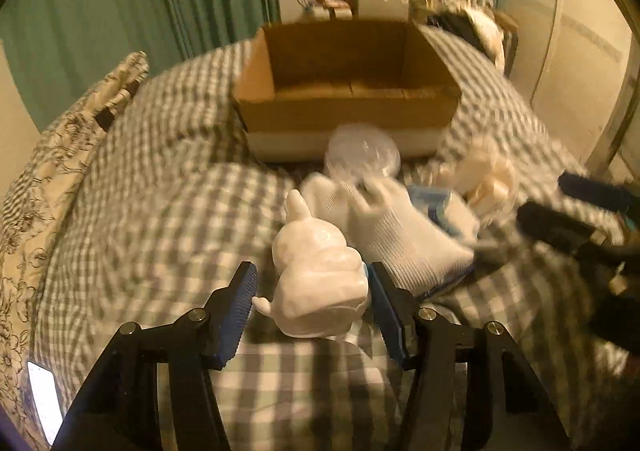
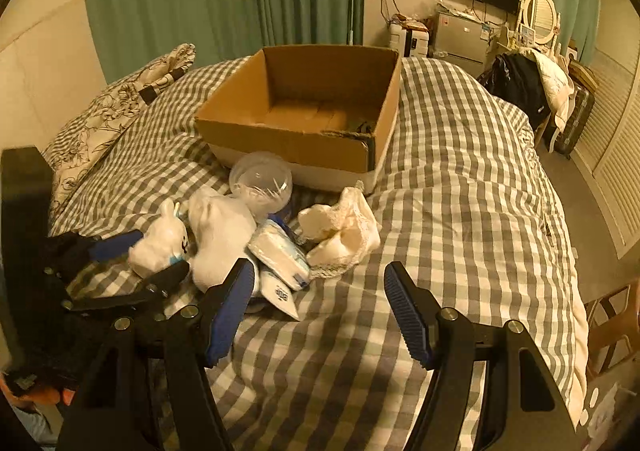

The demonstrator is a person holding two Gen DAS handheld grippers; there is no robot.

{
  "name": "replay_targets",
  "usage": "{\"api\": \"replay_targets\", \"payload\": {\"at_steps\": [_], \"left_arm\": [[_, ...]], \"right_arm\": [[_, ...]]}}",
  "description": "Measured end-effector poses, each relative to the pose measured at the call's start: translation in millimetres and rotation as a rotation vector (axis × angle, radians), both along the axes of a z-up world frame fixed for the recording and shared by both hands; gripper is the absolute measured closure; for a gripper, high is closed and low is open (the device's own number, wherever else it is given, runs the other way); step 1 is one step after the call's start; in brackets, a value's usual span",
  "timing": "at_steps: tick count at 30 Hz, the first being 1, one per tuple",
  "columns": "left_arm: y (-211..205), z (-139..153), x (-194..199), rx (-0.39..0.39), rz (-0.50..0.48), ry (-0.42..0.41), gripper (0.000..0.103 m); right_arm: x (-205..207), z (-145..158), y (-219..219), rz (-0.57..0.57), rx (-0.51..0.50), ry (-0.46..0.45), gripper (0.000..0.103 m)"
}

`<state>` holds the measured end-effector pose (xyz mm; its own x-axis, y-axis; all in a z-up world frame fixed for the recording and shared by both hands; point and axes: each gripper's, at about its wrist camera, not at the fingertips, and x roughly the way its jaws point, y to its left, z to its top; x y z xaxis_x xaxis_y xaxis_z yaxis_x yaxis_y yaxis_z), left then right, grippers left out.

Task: Organize objects
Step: 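Grasp the white ceramic figurine with the left tool, then grasp the white sock with the right tool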

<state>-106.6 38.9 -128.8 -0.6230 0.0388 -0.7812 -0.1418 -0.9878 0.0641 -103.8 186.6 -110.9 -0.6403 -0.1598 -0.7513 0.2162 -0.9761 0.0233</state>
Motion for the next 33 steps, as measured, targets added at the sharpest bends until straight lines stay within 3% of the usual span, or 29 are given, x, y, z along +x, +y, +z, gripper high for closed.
{"api": "replay_targets", "payload": {"at_steps": [7, 13, 23, 25, 26, 27, 30, 33], "left_arm": [[-32, 28, 4, -0.022, 0.061, 0.073, 0.045], [-49, 22, 2, -0.014, 0.088, 0.068, 0.045], [-69, 4, 0, 0.046, 0.102, 0.03, 0.045], [-69, 4, 0, 0.051, 0.098, 0.031, 0.045], [-68, 4, 1, 0.053, 0.097, 0.033, 0.045], [-68, 5, 1, 0.056, 0.094, 0.035, 0.045], [-65, 7, 5, 0.067, 0.084, 0.037, 0.045], [-62, 10, 10, 0.069, 0.075, 0.041, 0.045]], "right_arm": [[4, 4, -35, 0.101, 0.02, -0.006, 0.036], [0, -17, -71, 0.177, 0.048, -0.064, 0.036], [-33, -62, -88, 0.133, 0.093, -0.174, 0.036], [-32, -63, -89, 0.123, 0.108, -0.165, 0.043], [-32, -63, -87, 0.116, 0.114, -0.16, 0.058], [-32, -63, -84, 0.107, 0.107, -0.16, 0.063], [-28, -59, -74, 0.096, 0.059, -0.15, 0.073], [-19, -47, -70, 0.099, 0.037, -0.112, 0.076]]}}
